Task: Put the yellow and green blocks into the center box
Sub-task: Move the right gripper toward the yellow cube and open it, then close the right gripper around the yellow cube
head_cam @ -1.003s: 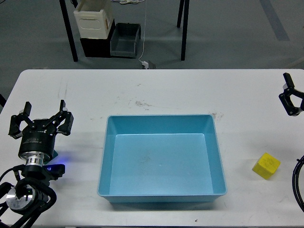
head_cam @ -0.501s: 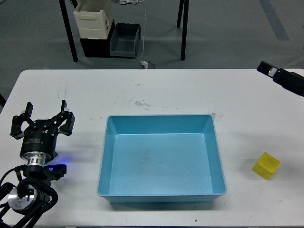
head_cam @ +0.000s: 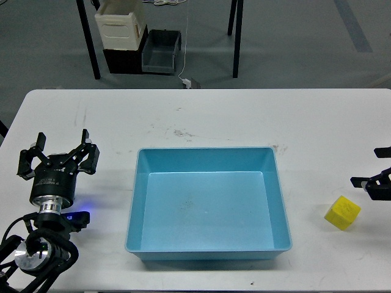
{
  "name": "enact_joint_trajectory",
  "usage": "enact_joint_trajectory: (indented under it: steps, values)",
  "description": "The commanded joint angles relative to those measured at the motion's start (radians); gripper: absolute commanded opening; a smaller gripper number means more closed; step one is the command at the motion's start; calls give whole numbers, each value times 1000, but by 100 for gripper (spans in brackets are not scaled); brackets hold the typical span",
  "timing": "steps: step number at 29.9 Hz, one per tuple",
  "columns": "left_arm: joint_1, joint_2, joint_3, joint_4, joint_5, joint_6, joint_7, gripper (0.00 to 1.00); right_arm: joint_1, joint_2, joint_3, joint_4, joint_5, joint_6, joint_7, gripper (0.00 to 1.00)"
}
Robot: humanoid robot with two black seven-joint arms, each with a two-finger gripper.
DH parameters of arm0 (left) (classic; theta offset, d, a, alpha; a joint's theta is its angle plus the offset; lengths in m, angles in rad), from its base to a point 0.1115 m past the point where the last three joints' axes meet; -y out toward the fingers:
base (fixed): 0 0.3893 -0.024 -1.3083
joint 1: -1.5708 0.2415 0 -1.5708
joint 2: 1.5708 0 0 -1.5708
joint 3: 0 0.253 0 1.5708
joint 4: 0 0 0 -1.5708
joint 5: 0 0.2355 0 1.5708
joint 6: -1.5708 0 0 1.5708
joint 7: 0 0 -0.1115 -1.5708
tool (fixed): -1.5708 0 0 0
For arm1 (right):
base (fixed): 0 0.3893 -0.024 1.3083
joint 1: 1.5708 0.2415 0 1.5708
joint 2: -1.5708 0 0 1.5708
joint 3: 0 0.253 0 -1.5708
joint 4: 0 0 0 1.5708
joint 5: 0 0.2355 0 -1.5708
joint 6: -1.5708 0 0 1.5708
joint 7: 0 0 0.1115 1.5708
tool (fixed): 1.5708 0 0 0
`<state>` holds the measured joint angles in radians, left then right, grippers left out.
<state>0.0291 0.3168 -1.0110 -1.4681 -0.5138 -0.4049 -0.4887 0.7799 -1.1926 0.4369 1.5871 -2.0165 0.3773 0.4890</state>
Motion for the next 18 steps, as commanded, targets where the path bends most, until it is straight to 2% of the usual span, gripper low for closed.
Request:
enact_joint_trajectory:
  steps: [1,9,18]
  values:
    - [0,-8,0,0,0,-2,0,100,15,39,-38,-1,-24,110,0,100]
    - [0,-12,0,3,0,0,0,100,30,119,-109,-7,-119,111,0,100]
    - [2,-12,0,8,0,-2,0,100,79,140,-247,-41,-145,111,0,100]
